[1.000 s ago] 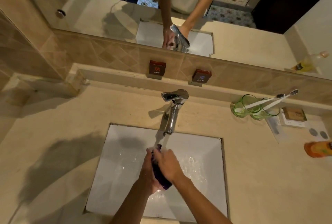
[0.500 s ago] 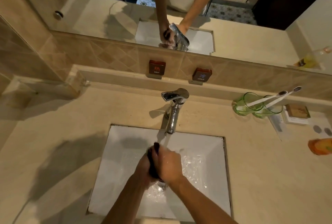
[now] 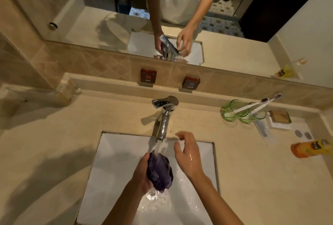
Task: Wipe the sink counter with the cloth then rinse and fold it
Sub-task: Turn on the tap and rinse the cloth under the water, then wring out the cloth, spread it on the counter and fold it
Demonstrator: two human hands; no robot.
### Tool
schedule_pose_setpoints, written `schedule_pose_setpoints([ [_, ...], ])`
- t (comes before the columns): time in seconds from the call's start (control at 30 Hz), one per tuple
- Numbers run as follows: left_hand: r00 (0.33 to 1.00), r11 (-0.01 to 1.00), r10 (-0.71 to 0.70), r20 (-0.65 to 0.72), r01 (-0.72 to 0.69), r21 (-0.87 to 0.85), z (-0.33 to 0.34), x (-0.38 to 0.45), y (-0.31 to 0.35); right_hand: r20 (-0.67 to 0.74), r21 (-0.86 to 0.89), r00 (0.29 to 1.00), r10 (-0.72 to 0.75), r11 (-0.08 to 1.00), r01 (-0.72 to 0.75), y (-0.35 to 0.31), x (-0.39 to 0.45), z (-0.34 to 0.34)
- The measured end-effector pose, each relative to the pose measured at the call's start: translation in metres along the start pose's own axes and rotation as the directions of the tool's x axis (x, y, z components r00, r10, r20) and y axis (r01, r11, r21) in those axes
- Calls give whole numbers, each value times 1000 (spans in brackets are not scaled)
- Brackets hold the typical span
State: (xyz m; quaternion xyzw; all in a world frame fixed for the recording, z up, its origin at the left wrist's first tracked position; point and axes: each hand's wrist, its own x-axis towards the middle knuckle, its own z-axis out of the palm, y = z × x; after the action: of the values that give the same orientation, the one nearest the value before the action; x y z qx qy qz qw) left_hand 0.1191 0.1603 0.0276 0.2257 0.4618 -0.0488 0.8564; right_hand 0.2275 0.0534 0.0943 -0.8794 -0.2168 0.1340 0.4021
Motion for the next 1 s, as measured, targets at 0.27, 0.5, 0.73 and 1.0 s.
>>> schedule_pose_setpoints([
  [0.27, 984, 998, -1, -178, 11, 57, 14, -9, 0, 238, -259, 865, -442, 829, 495, -86, 50, -18],
  [0.5, 992, 999, 35, -118, -39, -27, -11, 7, -13, 342, -392, 863, -371, 778, 490, -78, 37, 7],
  [0.73, 997, 999, 22, -70, -19, 46, 15, -45, 12, 144, 52, 931, -335, 942, 331, -76, 25, -12],
  [1.0, 979, 987, 148, 137, -156, 47, 11, -68, 22, 183, 215, 910, 372, 888, -407, -6, -32, -17],
])
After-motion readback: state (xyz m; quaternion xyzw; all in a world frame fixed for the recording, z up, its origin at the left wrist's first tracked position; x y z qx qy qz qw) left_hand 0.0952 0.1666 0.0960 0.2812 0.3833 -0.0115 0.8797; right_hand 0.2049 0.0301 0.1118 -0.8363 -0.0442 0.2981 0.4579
